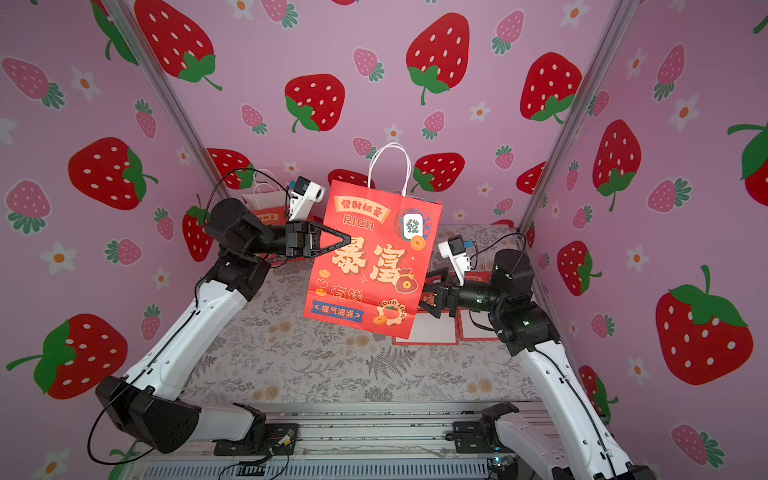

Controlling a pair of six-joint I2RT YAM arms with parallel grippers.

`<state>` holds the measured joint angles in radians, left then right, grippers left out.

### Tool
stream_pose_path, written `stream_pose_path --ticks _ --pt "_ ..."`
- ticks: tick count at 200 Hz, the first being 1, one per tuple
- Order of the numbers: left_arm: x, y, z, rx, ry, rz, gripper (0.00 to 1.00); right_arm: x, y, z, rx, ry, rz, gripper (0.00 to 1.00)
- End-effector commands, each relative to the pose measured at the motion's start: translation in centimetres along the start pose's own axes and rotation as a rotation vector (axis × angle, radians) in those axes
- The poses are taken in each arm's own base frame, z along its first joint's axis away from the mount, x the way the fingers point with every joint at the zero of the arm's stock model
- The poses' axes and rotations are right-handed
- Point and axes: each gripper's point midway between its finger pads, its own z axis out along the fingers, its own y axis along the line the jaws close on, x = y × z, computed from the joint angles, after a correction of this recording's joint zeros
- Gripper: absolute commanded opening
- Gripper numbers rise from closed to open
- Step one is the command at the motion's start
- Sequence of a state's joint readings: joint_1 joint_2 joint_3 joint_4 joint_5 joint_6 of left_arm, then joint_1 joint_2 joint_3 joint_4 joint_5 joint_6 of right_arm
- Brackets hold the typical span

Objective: Put away the paper bag
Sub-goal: Press the paper bag.

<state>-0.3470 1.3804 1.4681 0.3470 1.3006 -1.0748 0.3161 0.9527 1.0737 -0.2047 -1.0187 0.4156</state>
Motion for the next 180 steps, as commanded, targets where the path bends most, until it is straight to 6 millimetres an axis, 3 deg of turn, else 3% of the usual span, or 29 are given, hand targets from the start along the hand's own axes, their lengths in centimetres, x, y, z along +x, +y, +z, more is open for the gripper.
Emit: stream_pose_path --ticks 1,48,90,129,144,180 --pt "0.1 -1.4 -0.4 -0.004 -0.013 0.059 0.0 -0.8 0.6 0.0 -0.017 -0.022 -0.029 0.8" --pt "-0.8 -0.1 -0.1 -0.025 -0.065 0.05 0.0 -1.0 1.1 1.9 -0.08 -0.022 -0.021 0.72" --pt "0.4 1.3 0.3 -0.035 -0.047 0.037 0.0 -1.3 0.6 3.4 -0.068 -0.027 -0.003 0.61" --pt "2.0 1.9 -0.1 -0.085 -0.016 0.047 0.0 -1.7 0.1 3.4 -0.03 -0.044 0.014 0.55" --pt "3.2 2.4 -0.3 -0.112 0.018 0.047 0.0 -1.9 0.7 2.8 -0.02 -0.058 -0.004 0.58" --pt "5.6 3.0 -1.2 -0.137 0.041 0.029 0.0 -2.4 3.1 0.9 -0.033 -0.088 -0.045 0.8"
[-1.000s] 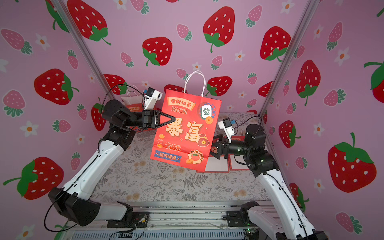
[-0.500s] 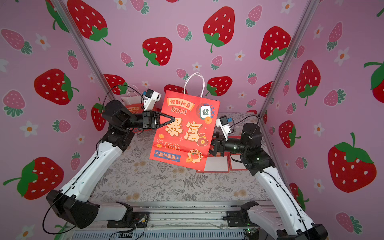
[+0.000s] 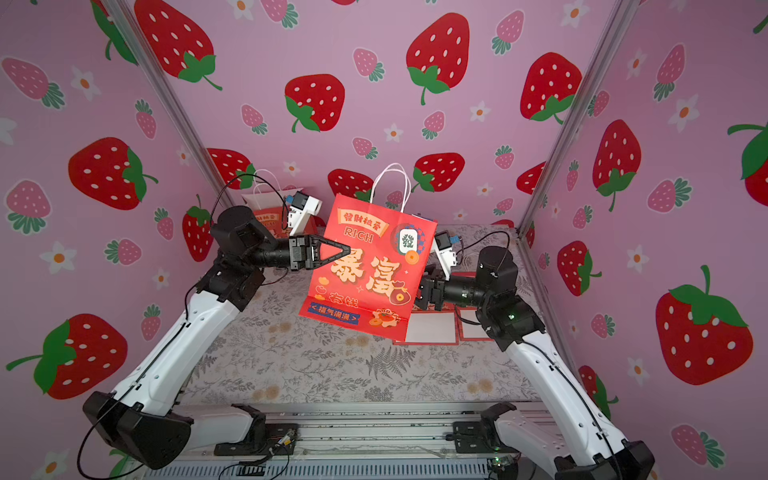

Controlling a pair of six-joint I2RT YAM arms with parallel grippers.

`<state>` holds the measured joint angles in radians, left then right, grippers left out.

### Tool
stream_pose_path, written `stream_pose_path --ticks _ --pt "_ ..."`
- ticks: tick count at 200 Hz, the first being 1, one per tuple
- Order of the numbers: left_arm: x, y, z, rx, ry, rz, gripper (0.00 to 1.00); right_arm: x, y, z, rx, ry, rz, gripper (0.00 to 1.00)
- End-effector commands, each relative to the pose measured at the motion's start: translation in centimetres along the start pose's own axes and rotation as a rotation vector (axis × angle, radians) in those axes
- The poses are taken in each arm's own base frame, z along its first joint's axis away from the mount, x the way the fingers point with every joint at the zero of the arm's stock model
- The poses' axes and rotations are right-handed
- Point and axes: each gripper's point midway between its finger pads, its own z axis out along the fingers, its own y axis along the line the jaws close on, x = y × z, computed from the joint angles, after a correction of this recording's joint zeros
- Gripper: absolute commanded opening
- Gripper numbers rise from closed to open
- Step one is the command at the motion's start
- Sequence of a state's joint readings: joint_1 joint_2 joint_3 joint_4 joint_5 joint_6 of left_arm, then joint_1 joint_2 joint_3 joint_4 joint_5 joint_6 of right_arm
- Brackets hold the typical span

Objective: Put away the paper bag
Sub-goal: Press the paper bag.

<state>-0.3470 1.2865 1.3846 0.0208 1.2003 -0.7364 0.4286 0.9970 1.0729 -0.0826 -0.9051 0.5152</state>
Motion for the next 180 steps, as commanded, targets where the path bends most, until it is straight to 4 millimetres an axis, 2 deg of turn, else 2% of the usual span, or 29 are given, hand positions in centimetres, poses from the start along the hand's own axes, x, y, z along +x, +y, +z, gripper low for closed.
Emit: stream_pose_path --ticks 1,34,82,116,142,144,148,180 --pt "2.7 0.4 -0.3 0.003 0.059 -0.006 0.0 -1.6 2.8 -1.5 -0.024 -0.059 -0.072 0.8" --pt "3.2 0.1 -0.7 0.013 0.063 0.003 0.0 -2.1 4.6 -2.1 -0.077 -0.058 -0.059 0.9" --pt "2.7 -0.7 -1.2 0.017 0.055 0.027 0.0 -3.4 7.5 -2.5 -0.231 -0.082 -0.035 0.97" --pt "1.7 -1.1 -1.6 0.021 0.028 0.046 0.0 -3.5 8.7 -2.9 -0.271 -0.085 -0.046 1.0" --pt "1.1 -1.1 -1.6 0.025 0.012 0.055 0.0 -3.5 8.9 -3.0 -0.277 -0.086 -0.052 0.99" --pt "1.1 -1.1 -1.6 0.025 0.012 0.055 0.0 -3.5 9.7 -3.5 -0.285 -0.095 -0.072 0.99" --pt "1.1 -1.1 -1.6 0.025 0.011 0.053 0.0 -3.5 10.0 -3.7 -0.29 -0.099 -0.081 0.99" --pt "0.4 -0.7 -1.4 0.031 -0.014 0.045 0.0 -3.4 9.8 -3.4 -0.283 -0.102 -0.088 1.0"
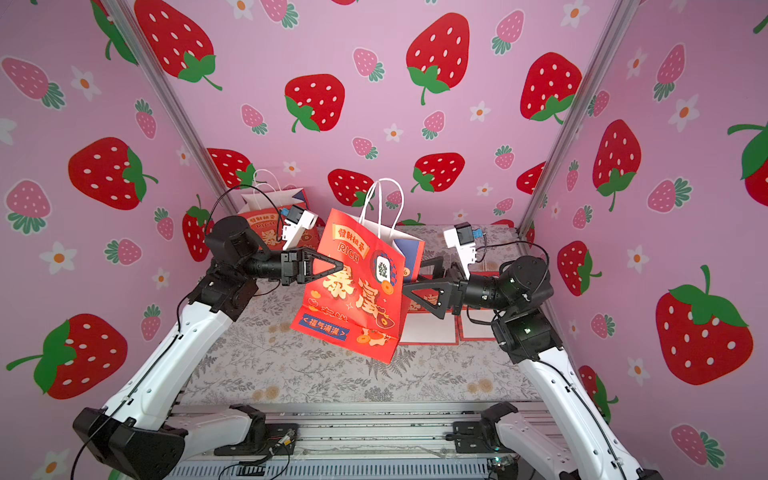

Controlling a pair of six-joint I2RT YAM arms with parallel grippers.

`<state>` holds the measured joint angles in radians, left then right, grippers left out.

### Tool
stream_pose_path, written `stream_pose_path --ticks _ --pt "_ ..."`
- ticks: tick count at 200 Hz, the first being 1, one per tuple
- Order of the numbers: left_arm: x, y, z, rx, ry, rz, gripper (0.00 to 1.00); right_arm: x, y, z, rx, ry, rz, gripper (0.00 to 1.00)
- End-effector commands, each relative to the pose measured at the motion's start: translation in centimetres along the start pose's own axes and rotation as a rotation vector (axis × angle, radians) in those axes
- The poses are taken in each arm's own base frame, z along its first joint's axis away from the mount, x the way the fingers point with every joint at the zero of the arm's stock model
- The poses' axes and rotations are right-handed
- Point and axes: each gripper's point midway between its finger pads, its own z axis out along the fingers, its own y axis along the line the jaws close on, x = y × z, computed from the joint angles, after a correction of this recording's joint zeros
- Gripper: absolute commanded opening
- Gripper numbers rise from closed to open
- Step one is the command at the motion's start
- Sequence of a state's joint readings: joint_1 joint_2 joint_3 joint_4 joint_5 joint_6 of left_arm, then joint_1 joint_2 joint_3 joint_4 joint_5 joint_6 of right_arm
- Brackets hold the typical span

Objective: Put away the paper bag
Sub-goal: Press the paper bag.

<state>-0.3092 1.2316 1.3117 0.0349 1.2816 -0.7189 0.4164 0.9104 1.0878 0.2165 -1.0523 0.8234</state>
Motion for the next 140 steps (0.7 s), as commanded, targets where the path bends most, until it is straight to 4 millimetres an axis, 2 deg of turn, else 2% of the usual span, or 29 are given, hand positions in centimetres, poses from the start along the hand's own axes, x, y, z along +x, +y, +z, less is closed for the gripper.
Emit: stream_pose_path --ticks 1,42,79,140 --pt "-1.3 -0.1 -0.1 0.0 -0.044 0.032 0.0 -0.1 1.7 -0.1 -0.043 -0.004 -0.059 1.0" --pt "-1.3 -0.2 0.3 0.008 -0.047 0.03 0.0 -0.5 1.2 0.0 -0.015 -0.034 -0.076 0.92" --pt "-1.3 -1.1 1.1 0.019 -0.053 0.05 0.0 -0.8 -0.2 0.5 0.034 -0.078 -0.079 0.82" --pt "-1.3 -1.8 1.7 0.021 -0.07 0.066 0.0 -0.9 -0.3 1.5 0.051 -0.131 -0.112 0.64"
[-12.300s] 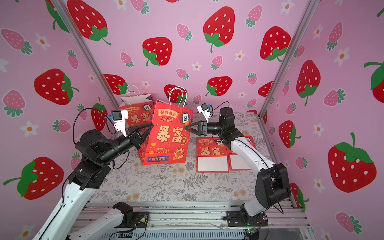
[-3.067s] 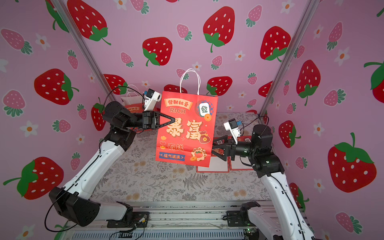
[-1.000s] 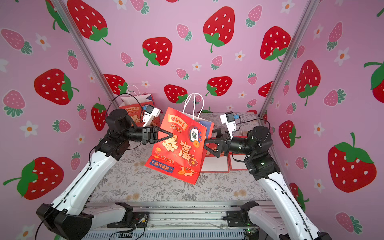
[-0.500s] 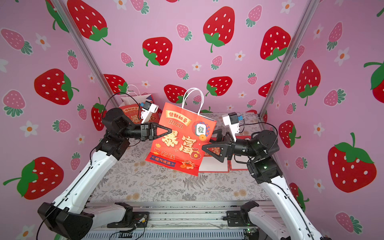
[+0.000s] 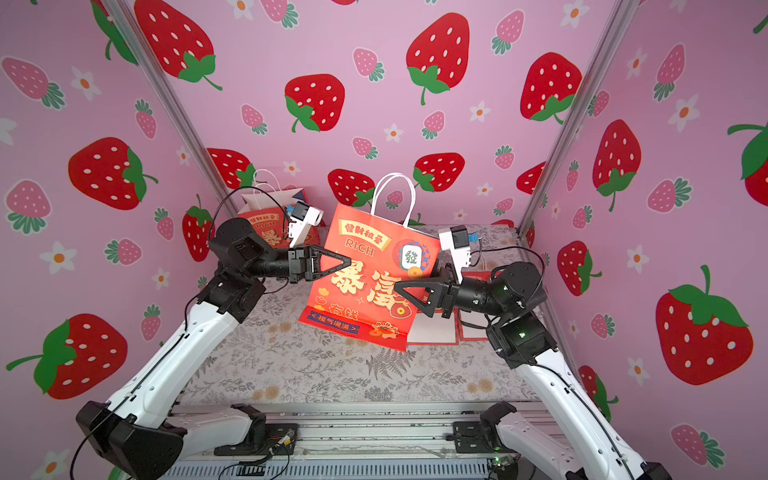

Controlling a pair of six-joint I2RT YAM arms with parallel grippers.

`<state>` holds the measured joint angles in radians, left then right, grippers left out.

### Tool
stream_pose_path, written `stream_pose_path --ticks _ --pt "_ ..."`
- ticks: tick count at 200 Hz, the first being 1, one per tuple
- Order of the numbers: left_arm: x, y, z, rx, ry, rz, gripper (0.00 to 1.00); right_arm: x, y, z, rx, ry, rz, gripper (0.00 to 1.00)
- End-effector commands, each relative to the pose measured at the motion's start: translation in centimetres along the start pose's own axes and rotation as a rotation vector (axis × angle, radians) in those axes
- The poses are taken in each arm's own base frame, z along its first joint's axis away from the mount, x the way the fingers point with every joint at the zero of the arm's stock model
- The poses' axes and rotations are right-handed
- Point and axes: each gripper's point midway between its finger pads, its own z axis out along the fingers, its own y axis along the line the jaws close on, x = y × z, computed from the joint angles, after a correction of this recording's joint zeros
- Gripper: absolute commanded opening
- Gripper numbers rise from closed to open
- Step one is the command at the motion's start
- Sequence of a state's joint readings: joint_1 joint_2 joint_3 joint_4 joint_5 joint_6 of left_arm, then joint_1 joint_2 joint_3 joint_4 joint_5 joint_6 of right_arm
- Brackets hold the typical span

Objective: Put away the paper bag
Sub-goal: Press the paper bag.

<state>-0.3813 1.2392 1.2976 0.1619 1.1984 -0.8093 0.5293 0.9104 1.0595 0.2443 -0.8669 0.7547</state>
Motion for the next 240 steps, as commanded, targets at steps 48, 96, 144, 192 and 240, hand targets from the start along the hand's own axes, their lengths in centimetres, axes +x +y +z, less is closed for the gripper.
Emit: stream_pose_path --ticks 48,96,144,192,240 --pt "0.0 -1.4 0.7 0.016 -0.014 0.061 0.0 -0.7 -0.1 0.2 0.032 -0.072 -0.073 0.56" --pt "0.9 -0.8 1.3 0.017 0.001 0.049 0.0 -0.5 -0.6 0.1 0.065 -0.065 -0.085 0.45" --pt "1.0 -1.2 1.2 0.011 -0.002 0.057 0.0 -0.2 -0.5 0.0 0.068 -0.049 -0.09 0.28" --pt "2.2 -0.2 1.1 -0.016 0.013 0.039 0.29 0.6 0.2 -0.2 0.057 0.012 -0.103 0.06" --pt "3.6 2.6 0.3 -0.246 0.012 0.053 0.66 2.4 -1.4 0.5 0.063 0.124 -0.052 0.0"
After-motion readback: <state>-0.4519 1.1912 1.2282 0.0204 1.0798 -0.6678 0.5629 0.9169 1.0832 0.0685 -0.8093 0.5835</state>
